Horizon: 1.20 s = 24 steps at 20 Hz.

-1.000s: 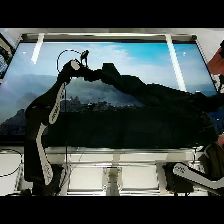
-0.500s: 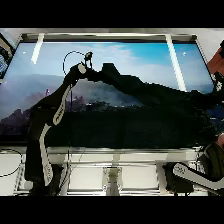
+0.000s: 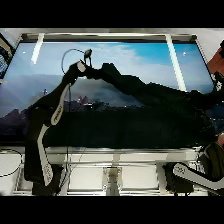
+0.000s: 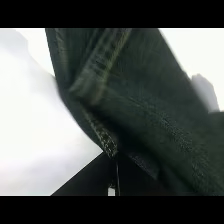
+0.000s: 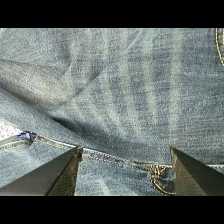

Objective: Fold the clothes and pants, and hang the long-sleeved shirts on hangers.

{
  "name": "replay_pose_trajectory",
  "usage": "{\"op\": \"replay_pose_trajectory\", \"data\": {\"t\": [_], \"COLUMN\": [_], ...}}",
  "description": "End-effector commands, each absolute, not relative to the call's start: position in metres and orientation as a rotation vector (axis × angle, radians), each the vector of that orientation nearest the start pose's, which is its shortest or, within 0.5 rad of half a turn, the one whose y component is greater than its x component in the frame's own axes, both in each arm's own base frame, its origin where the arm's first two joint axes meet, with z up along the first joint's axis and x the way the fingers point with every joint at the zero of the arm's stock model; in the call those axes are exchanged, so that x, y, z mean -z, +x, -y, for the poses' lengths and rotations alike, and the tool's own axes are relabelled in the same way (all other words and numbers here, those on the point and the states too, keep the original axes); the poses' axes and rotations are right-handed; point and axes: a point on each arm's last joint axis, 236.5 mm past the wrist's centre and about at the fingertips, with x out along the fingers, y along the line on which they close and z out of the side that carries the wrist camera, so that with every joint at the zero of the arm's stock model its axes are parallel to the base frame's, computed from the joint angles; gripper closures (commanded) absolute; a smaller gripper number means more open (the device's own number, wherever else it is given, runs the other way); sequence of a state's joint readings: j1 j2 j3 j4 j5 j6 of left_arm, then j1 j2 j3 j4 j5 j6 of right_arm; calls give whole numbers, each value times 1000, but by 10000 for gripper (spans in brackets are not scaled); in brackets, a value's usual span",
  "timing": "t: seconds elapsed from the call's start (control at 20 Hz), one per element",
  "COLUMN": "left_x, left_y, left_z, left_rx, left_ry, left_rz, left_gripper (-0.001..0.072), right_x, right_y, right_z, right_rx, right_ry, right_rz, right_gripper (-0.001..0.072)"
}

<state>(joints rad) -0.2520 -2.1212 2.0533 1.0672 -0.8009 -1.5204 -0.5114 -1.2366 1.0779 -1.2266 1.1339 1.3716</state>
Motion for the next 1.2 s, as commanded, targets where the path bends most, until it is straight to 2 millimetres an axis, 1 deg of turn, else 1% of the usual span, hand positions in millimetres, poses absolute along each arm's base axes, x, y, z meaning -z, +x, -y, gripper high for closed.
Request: {"op": "replay_pose_trajectory", "data": {"t": [0.0, 0.05, 0.1, 0.15, 0.2, 0.25, 0.3, 0.35, 0.4, 0.5, 0.65, 0.75, 0.85, 0.9, 0.95, 1.0, 1.05, 1.1, 1.15], "left_x": [-58, -86, -108, -129, -143, -152, -156, -155, -149, -126, -84, -59, -38, -30, -24, -19, -18, -19, -22], "left_y": [630, 624, 614, 597, 580, 563, 546, 528, 514, 489, 468, 452, 438, 432, 428, 424, 423, 423, 423], "left_z": [159, 115, 74, 36, 9, -11, -27, -38, -44, -44, -35, -34, -34, -35, -36, -37, -38, -40, -42], "left_rx": [277, 171, 71, -16, -71, -113, -145, -164, -171, -155, -137, -138, -140, -142, -144, -130, -111, -100, -97], "left_ry": [-209, -168, -138, -106, -92, -94, -101, -98, -89, -50, -28, -26, -24, -25, -20, -5, 14, 26, 30], "left_rz": [-796, -784, -786, -800, -823, -854, -897, -954, -1018, -1153, -1306, -1405, -1485, -1512, -1533, -1550, -1557, -1554, -1547], "left_gripper": [684, 683, 683, 683, 683, 683, 683, 682, 682, 682, 681, 680, 672, 671, 655, 527, 364, 261, 259], "right_x": [-8, -8, -9, -11, -13, -14, -16, -17, -17, -16, -16, -16, -16, -16, -17, -19, -22, -25, -27], "right_y": [352, 352, 353, 355, 357, 359, 360, 360, 359, 355, 355, 356, 357, 359, 362, 368, 376, 384, 394], "right_z": [112, 109, 106, 103, 100, 96, 92, 88, 86, 83, 83, 84, 85, 88, 91, 94, 96, 98, 96], "right_rx": [131, 123, 115, 104, 94, 84, 72, 58, 49, 40, 40, 41, 33, 43, 52, 59, 53, 49, 33], "right_ry": [475, 484, 498, 514, 531, 547, 564, 577, 585, 588, 588, 583, 563, 555, 549, 543, 520, 480, 439], "right_rz": [-1188, -1189, -1186, -1179, -1170, -1163, -1160, -1163, -1169, -1186, -1187, -1181, -1180, -1169, -1150, -1123, -1089, -1064, -1048], "right_gripper": [100, 100, 100, 100, 100, 100, 100, 100, 100, 100, 100, 100, 100, 100, 100, 100, 101, 101, 102]}}
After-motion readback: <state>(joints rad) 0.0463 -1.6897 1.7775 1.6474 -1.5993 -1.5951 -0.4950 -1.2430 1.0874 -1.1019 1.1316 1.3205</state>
